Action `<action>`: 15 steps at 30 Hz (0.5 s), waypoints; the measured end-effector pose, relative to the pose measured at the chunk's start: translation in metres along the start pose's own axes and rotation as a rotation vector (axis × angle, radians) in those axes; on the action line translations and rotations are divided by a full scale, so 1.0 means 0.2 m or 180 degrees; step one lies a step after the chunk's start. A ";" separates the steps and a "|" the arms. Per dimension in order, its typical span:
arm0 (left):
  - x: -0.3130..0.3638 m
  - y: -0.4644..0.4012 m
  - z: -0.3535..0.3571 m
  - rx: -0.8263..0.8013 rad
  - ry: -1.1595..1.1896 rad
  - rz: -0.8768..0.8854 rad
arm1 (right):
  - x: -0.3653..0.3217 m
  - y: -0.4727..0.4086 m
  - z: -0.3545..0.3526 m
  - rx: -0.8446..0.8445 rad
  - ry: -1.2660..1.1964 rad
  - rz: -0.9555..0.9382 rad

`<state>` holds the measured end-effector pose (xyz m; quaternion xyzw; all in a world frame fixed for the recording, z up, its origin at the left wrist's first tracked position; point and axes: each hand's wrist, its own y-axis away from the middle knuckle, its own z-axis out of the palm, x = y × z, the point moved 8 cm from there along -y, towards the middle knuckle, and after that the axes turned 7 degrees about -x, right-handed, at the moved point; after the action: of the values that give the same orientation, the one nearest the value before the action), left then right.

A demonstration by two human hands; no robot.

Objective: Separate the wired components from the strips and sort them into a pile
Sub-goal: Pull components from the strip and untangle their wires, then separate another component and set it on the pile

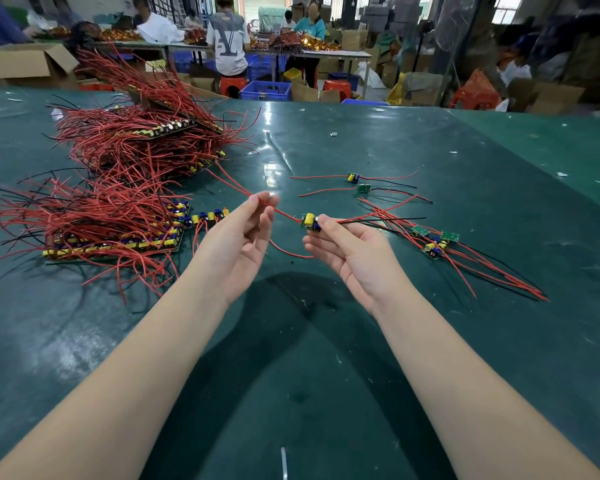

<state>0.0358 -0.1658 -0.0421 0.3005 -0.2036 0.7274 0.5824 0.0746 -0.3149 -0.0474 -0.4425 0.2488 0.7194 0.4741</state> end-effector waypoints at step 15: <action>0.02 0.00 -0.01 0.0060 0.0505 -0.0141 | -0.01 0.00 -0.02 0.0101 -0.0184 0.0062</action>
<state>0.0345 -0.1624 -0.0406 0.2519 -0.1432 0.7377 0.6097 0.0773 -0.3189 -0.0470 -0.4115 0.2506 0.7324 0.4811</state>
